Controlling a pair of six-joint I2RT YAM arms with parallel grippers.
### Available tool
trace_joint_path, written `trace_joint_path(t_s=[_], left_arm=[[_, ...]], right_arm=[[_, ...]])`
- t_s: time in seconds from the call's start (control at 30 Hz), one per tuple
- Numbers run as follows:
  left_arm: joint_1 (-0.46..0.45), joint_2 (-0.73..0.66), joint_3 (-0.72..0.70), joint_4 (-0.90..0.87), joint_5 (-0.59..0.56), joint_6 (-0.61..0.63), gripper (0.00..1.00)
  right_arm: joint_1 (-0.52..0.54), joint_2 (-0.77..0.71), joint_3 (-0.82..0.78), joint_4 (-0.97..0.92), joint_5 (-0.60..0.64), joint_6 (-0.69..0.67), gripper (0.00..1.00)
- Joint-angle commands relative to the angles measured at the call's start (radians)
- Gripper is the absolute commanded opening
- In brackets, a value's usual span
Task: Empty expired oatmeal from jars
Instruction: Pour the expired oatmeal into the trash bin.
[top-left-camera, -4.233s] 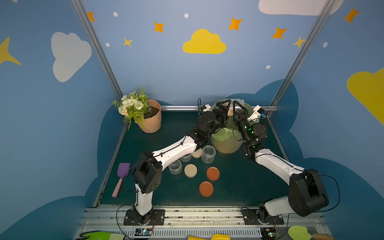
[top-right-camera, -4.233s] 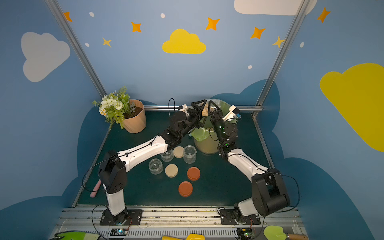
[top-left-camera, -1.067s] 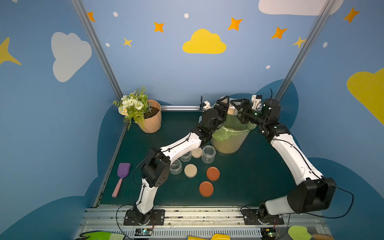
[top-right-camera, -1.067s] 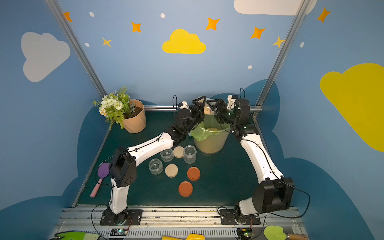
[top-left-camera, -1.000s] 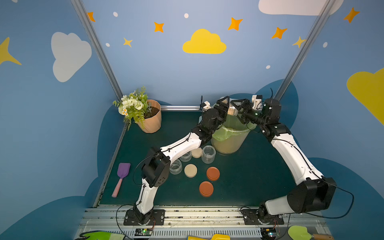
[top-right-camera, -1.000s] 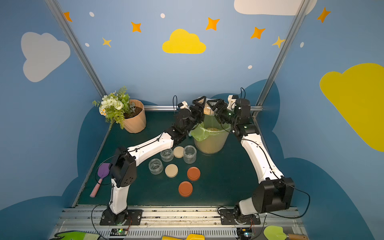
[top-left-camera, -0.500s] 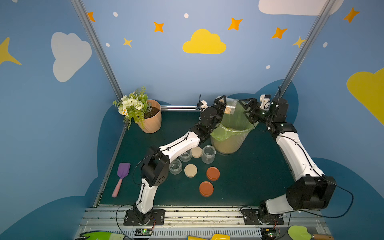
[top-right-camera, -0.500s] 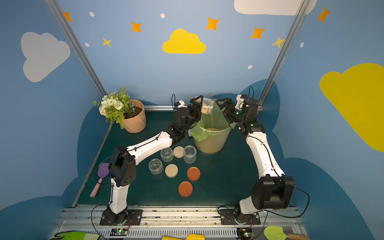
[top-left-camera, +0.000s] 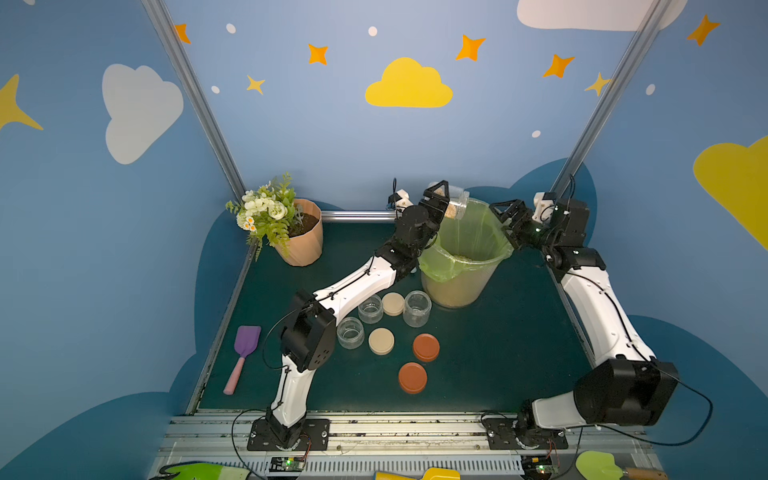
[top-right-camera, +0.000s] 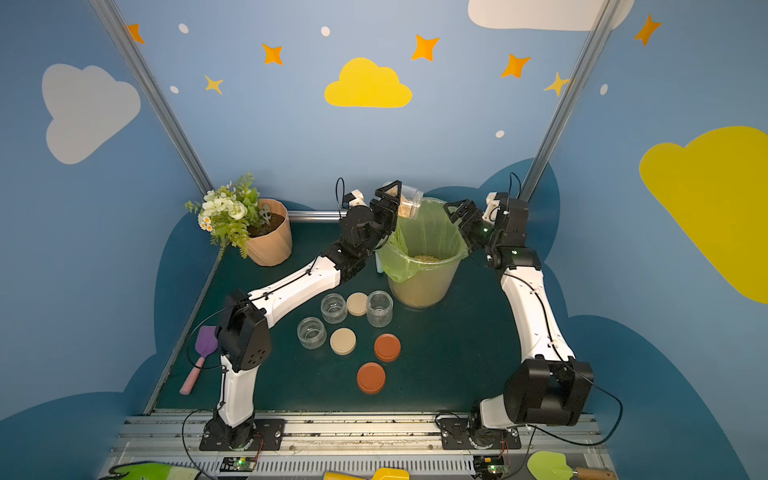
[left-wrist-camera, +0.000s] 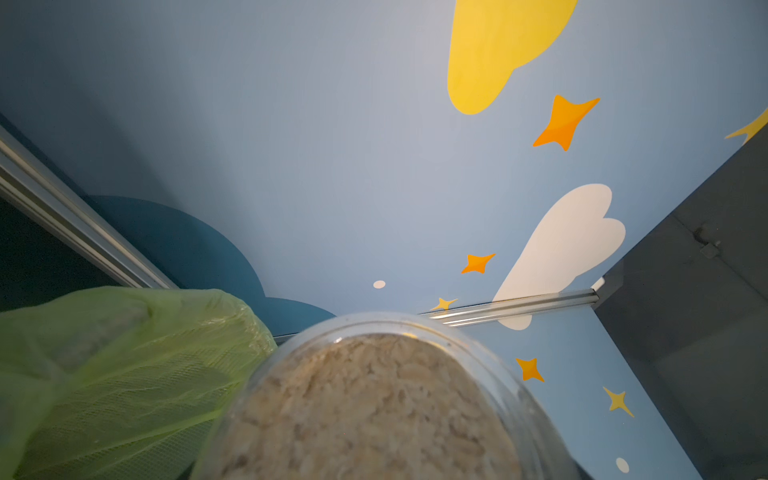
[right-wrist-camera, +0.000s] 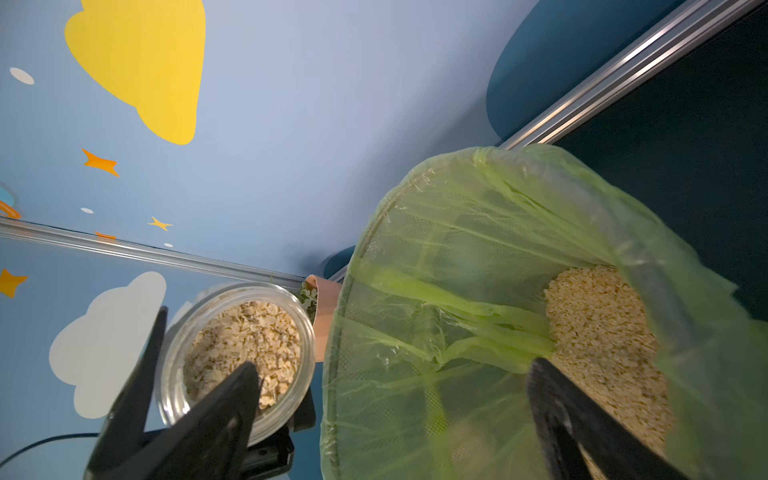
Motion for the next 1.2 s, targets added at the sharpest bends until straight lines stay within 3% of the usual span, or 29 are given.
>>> trace_joint_path(t_s=[0.0,0.33,0.6,0.8,1.17], left_arm=[[0.0,0.009,0.096,-0.009,0.058,0.126,0.03],[0.002,0.088,0.223,-0.202,0.106,0.371,0.03],[-0.004,0.174,0.367,-0.346,0.127,0.599,0.03],[-0.024,0.21,0.457,-0.443,0.116,0.775,0.03],[-0.05,0.213,0.489,-0.489,0.097,1.025,0.03]], right_arm=[[-0.021,-0.091,-0.018,-0.058,0.022,-0.068,0.99],[-0.192,-0.294,-0.134,-0.186,0.029,-0.17,0.99],[-0.352,-0.396,-0.307,-0.199,-0.1,-0.182,0.98],[-0.388,-0.437,-0.372,-0.233,-0.16,-0.213,0.98],[-0.401,-0.51,-0.449,-0.247,-0.165,-0.231,0.98]])
